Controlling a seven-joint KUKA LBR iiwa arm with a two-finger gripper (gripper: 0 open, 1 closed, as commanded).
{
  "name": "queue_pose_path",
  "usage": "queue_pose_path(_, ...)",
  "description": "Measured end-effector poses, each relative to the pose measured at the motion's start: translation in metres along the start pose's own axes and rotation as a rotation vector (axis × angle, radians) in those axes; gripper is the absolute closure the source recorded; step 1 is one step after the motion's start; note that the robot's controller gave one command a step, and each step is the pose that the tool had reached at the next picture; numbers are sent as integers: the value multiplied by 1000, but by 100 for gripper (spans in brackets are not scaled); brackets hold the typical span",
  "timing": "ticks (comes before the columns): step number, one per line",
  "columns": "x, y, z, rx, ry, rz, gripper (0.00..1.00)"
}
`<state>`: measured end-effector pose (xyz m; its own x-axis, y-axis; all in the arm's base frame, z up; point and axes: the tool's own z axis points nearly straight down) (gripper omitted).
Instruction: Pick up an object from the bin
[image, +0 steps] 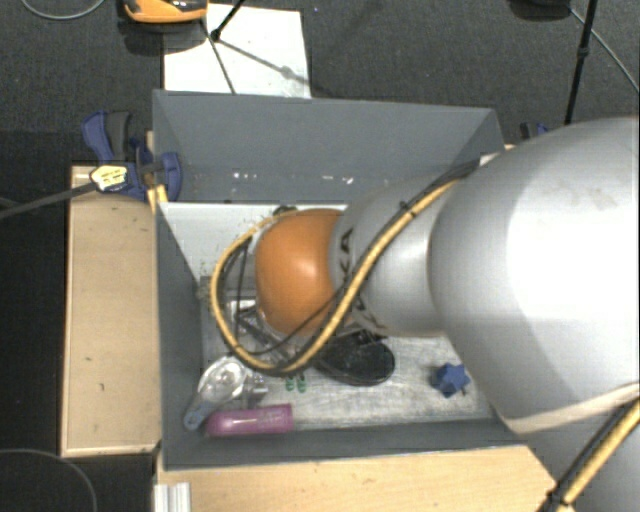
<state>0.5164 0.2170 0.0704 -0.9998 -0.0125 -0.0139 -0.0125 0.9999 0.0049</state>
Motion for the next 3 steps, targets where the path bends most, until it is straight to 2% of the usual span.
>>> queue_pose_path(1,4,0,-1,3,11,6,100)
queue_pose_path(2,1,0,-2,1,2,11,0)
queue_pose_path(3,4,0,0,3,11,14,100)
